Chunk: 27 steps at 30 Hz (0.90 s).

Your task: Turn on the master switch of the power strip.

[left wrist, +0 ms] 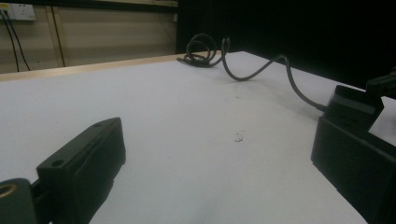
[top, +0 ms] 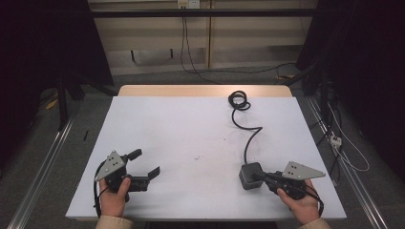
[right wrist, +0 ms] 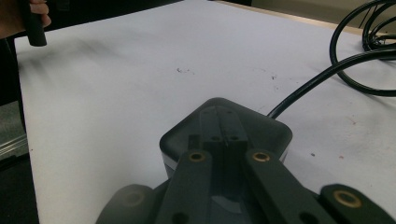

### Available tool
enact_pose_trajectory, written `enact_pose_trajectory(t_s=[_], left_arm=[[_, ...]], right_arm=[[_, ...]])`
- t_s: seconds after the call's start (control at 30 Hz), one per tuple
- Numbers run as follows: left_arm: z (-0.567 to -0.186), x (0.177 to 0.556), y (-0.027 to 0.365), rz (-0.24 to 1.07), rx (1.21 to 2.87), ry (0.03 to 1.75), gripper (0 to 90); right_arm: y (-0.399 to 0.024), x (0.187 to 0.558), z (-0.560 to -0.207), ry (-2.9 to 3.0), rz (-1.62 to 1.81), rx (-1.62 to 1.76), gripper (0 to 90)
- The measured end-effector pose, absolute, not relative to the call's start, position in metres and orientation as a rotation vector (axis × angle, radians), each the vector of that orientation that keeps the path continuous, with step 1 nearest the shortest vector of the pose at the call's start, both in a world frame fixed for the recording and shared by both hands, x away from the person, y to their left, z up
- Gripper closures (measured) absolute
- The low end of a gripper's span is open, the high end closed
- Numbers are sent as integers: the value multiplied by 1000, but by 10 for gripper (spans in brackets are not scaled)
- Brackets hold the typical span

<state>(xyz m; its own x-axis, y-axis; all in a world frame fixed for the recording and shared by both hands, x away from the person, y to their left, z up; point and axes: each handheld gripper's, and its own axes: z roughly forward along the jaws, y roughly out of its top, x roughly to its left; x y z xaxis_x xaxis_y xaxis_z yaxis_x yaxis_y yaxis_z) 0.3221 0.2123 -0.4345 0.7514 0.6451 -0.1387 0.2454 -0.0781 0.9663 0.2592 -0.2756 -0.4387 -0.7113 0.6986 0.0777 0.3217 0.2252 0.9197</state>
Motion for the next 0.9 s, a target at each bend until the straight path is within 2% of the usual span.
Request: enact_pose_trajectory(t_s=[0.63,0.7,0.73,0.77,0.83,0.9], left_arm=[[-434,323,214,389,1652,723,27],[-434,322,215,387,1655,726,27],[-434,322,215,385,1654,729,27],[-434,322,215,384,1655,730,27],[-434,323,215,390,1657,724,27],[-434,323,215,391,1658,723,27]], right_arm=[[-277,260,-439,2093,1548,950,900],[-279,260,-437,2057,1589,963,871],[-280,260,-436,2048,1603,976,801],[-280,261,-436,2042,1606,989,770],[-280,261,-436,2042,1612,986,765],[-279,261,-436,2042,1611,983,711]])
